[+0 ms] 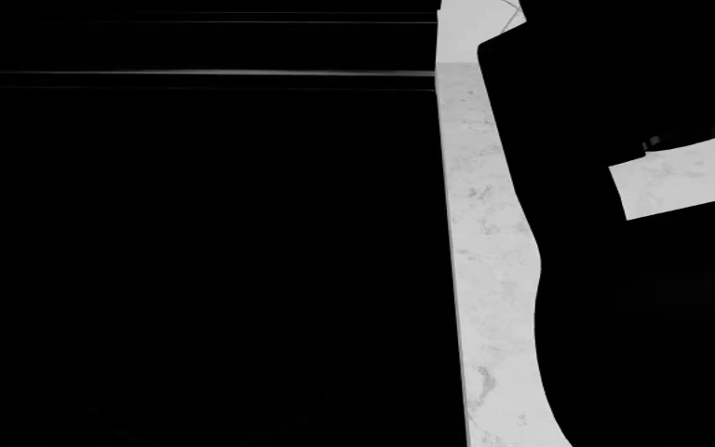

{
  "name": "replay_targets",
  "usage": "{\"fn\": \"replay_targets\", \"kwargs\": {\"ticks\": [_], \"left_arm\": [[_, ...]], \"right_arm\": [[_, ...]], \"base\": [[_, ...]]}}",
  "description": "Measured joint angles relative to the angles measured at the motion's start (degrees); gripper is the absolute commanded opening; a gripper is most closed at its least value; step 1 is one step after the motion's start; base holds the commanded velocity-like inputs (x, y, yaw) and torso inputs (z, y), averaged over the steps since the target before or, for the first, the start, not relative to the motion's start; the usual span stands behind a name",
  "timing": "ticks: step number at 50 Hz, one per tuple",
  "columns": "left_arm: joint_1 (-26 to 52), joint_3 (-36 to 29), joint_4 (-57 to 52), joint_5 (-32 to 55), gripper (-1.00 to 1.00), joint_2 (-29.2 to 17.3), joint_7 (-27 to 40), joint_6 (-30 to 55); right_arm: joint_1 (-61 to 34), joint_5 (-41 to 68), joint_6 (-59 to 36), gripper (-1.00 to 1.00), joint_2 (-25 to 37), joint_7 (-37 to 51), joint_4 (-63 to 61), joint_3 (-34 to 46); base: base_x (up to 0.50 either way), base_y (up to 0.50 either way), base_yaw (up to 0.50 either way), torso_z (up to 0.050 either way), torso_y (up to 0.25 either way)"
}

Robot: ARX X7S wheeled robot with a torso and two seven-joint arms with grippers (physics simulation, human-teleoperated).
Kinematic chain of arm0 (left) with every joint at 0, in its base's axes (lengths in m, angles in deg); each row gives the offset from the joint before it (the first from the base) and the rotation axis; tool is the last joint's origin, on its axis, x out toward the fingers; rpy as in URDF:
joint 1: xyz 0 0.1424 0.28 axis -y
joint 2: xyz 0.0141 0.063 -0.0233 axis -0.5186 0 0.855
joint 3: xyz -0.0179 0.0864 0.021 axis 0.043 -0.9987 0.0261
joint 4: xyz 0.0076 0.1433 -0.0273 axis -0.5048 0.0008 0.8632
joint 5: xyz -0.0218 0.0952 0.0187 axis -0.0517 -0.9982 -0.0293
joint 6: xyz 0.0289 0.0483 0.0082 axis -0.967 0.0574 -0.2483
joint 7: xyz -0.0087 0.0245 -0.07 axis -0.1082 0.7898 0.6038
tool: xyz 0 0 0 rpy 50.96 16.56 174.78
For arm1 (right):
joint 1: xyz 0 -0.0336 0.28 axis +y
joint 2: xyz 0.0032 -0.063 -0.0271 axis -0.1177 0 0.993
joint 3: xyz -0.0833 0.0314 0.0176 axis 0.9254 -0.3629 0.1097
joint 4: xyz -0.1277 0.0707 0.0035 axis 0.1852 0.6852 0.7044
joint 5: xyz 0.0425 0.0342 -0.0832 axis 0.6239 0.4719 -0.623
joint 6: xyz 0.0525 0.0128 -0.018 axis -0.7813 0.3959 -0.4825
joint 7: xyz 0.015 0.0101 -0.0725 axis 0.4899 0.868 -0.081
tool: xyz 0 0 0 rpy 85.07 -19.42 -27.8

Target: Press the stop button on the microwave

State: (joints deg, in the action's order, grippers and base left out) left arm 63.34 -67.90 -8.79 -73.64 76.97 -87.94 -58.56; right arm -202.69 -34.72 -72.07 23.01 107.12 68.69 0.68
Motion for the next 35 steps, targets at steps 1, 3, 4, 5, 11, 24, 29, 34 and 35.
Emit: {"fn": "replay_targets", "kwargs": {"ticks": [1,3,4,5,11,24,29,34,35], "left_arm": [[-0.11,0.03,0.08,-0.01,1.00,0.00,0.01,0.01],[-0.28,0.09,0.08,-0.03,1.00,-0.01,0.02,0.02],[-0.26,0.08,0.08,-0.02,1.00,-0.01,0.02,0.02],[-0.23,0.07,0.08,-0.02,1.00,-0.01,0.02,0.02],[0.05,-0.02,-0.06,0.00,1.00,0.00,0.00,0.00],[-0.13,0.02,0.03,-0.01,1.00,0.03,0.00,0.01],[0.05,-0.02,-0.07,0.01,1.00,0.01,0.00,0.00],[0.01,-0.01,-0.01,0.00,1.00,0.01,0.00,0.00],[0.00,0.00,0.00,0.00,1.00,0.01,0.00,0.00]], "right_arm": [[0.00,0.01,0.01,1.00,0.03,0.01,-0.18,0.09],[-0.03,0.10,0.00,1.00,0.01,-0.05,-0.36,0.26],[-0.01,0.13,-0.02,1.00,0.02,-0.02,-0.33,0.37],[0.03,0.18,-0.02,1.00,0.05,0.00,-0.35,0.46],[0.37,0.38,0.20,1.00,0.25,0.37,-0.37,0.96],[0.70,0.86,0.94,1.00,0.56,0.80,-0.63,1.41],[0.69,0.85,1.15,1.00,0.44,1.30,-0.68,1.88],[0.72,0.69,1.21,1.00,0.53,1.39,-0.80,2.21],[0.74,0.65,1.21,1.00,0.57,1.40,-0.86,2.25]], "base": [[0.50,-0.08,0.00,0.050,0.000],[0.50,-0.08,0.00,0.050,0.000],[0.50,-0.08,0.00,0.050,0.000],[0.29,0.00,0.00,0.050,0.000],[0.00,0.00,0.00,0.050,0.000],[0.20,-0.03,0.00,0.050,0.000],[0.00,0.00,0.00,0.050,0.000],[0.00,0.00,0.00,0.050,0.000],[0.00,0.00,0.00,0.050,0.000]]}}
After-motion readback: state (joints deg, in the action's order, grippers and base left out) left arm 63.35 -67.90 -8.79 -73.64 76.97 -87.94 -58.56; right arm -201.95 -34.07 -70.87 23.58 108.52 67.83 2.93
